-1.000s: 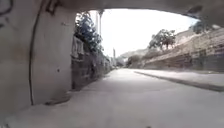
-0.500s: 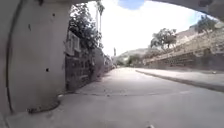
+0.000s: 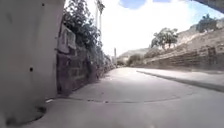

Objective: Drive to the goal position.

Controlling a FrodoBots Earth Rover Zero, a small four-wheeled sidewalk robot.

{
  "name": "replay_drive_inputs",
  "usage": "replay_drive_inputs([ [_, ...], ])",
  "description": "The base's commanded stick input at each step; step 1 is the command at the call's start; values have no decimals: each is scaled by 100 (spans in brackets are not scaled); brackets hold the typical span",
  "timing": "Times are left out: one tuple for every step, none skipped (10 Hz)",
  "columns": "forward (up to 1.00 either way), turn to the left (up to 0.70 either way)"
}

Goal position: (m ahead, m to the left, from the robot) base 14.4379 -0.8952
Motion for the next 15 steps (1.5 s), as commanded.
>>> replay_drive_inputs([
  [70, 0],
  [70, 0],
  [70, 0],
  [70, 0],
  [70, 0],
  [70, 0],
  [70, 0],
  [70, 0],
  [70, 0],
  [70, 0],
  [70, 0],
  [70, 0],
  [70, 0],
  [70, 0],
  [70, 0],
])
